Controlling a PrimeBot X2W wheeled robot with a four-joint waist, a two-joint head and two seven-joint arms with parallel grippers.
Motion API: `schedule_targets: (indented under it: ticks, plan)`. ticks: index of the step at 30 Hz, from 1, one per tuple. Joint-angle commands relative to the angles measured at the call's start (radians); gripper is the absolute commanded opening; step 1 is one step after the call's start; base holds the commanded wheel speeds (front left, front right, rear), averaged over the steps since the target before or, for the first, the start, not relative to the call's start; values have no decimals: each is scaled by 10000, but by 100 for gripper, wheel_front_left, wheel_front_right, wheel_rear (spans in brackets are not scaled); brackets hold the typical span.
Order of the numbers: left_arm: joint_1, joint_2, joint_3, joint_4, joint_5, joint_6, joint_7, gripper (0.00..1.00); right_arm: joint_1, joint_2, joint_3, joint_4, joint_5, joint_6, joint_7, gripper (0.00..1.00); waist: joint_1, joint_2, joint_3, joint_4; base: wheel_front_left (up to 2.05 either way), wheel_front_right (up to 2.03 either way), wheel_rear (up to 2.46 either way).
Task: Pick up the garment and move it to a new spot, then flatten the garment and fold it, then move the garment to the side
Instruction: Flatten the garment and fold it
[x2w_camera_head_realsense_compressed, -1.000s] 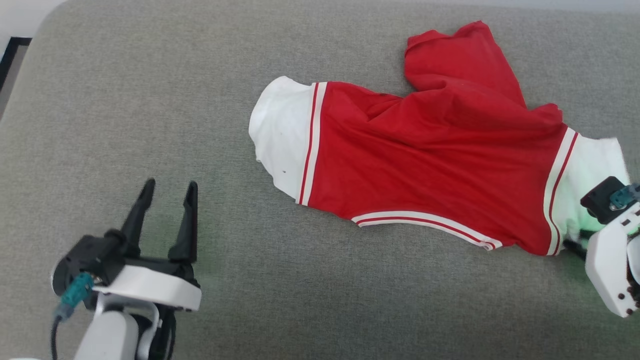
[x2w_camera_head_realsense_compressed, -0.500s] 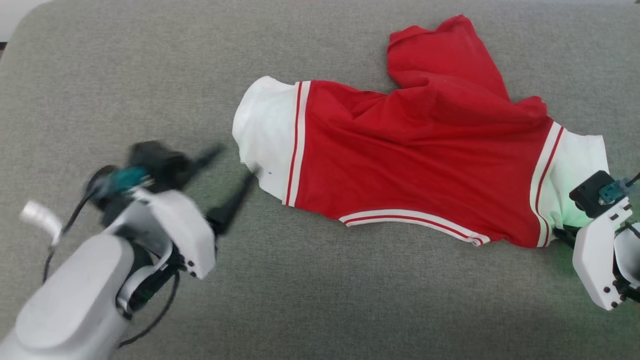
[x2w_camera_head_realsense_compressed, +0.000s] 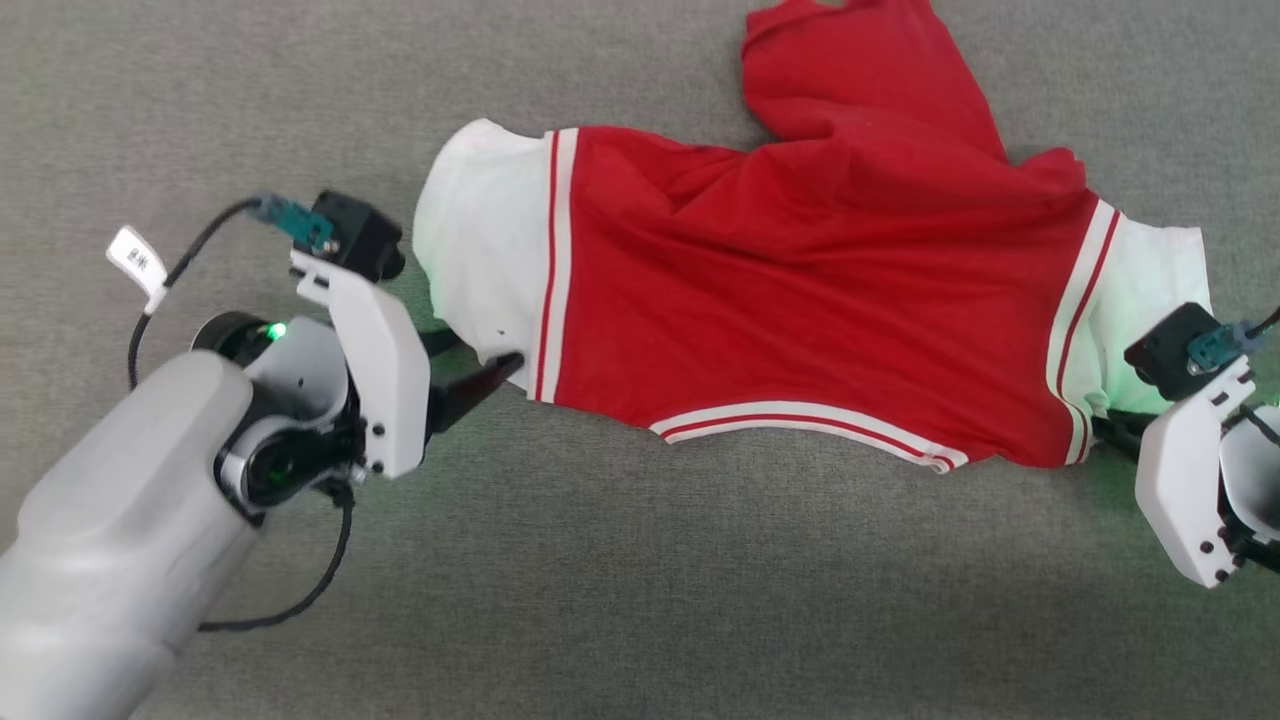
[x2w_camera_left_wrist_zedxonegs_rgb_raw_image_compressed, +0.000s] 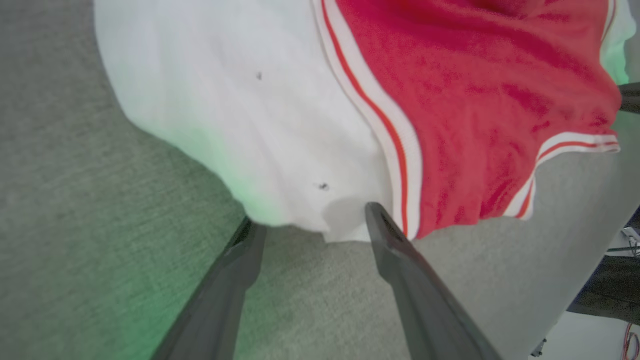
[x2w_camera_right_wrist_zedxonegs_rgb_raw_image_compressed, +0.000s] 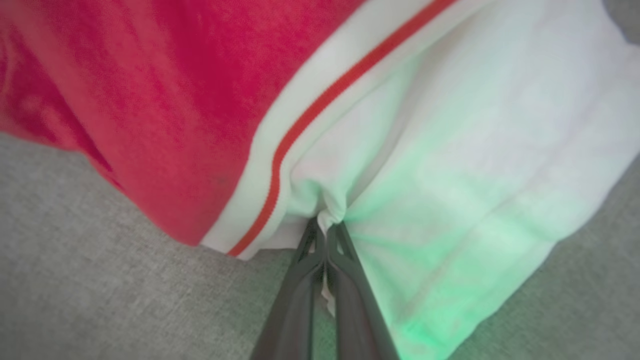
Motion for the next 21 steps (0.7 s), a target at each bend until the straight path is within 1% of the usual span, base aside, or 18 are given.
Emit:
schedule_targets:
  ticks: [1, 5, 6, 7, 8, 9, 11, 16, 21]
  plan:
    - [-129, -156, -108, 209, -203, 27, 20, 100, 107, 372, 284, 529, -176, -157, 170, 0, 0, -1, 155, -89, 0, 0, 0]
    - [-373, -380, -417, 736, -676, 30, 45, 100, 2, 424, 369, 614, -213, -167, 132, 0, 0, -1, 324, -182, 0, 0, 0]
    - [-407, -393, -553, 818, -768, 30, 77, 74, -11, 440, 389, 623, -218, -167, 122, 0, 0, -1, 337, -206, 0, 0, 0]
    - [-408, -393, -687, 863, -884, 30, 123, 42, -19, 458, 393, 627, -218, -168, 111, 0, 0, -1, 348, -235, 0, 0, 0]
    - [-377, -432, -787, 846, -1091, 30, 146, 7, -45, 486, 372, 634, -217, -167, 71, 0, 0, -1, 357, -265, 0, 0, 0]
    - [-362, -471, -840, 815, -1319, 28, 132, 0, -50, 510, 333, 653, -221, -168, 17, 0, 0, -1, 351, -286, 0, 0, 0]
    - [-400, -413, -890, 673, -1516, 20, -144, 0, -61, 559, 288, 690, -241, -168, -144, 0, 0, -1, 294, -327, 0, 0, 0]
    - [-486, 58, -895, 351, -1897, 20, -1030, 0, -110, 660, -163, 520, -122, -165, -765, 0, 0, -1, 7, -441, 0, 0, 0]
    - [-478, 502, -719, -271, -2215, 20, -2153, 0, 162, 523, -1125, 167, -16, -112, -1401, 0, 0, -1, -219, -509, 0, 0, 0]
